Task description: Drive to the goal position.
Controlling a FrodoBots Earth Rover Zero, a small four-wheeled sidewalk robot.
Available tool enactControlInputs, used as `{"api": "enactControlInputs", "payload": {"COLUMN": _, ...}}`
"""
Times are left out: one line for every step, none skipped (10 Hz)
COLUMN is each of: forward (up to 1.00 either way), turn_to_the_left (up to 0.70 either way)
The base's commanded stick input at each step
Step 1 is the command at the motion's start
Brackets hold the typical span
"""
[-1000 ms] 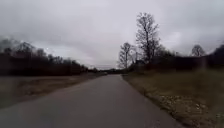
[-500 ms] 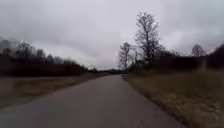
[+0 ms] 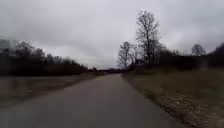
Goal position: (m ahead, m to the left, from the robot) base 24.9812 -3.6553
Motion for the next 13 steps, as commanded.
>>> {"api": "enactControlInputs", "payload": {"forward": 0.7, "turn_to_the_left": 0.0}}
{"api": "enactControlInputs", "payload": {"forward": 0.7, "turn_to_the_left": 0.0}}
{"api": "enactControlInputs", "payload": {"forward": 0.7, "turn_to_the_left": 0.0}}
{"api": "enactControlInputs", "payload": {"forward": 0.7, "turn_to_the_left": 0.0}}
{"api": "enactControlInputs", "payload": {"forward": 0.7, "turn_to_the_left": 0.0}}
{"api": "enactControlInputs", "payload": {"forward": 0.7, "turn_to_the_left": 0.0}}
{"api": "enactControlInputs", "payload": {"forward": 0.7, "turn_to_the_left": 0.0}}
{"api": "enactControlInputs", "payload": {"forward": 0.7, "turn_to_the_left": 0.0}}
{"api": "enactControlInputs", "payload": {"forward": 0.7, "turn_to_the_left": 0.0}}
{"api": "enactControlInputs", "payload": {"forward": 0.7, "turn_to_the_left": 0.0}}
{"api": "enactControlInputs", "payload": {"forward": 0.7, "turn_to_the_left": 0.0}}
{"api": "enactControlInputs", "payload": {"forward": 0.7, "turn_to_the_left": 0.0}}
{"api": "enactControlInputs", "payload": {"forward": 0.7, "turn_to_the_left": 0.0}}
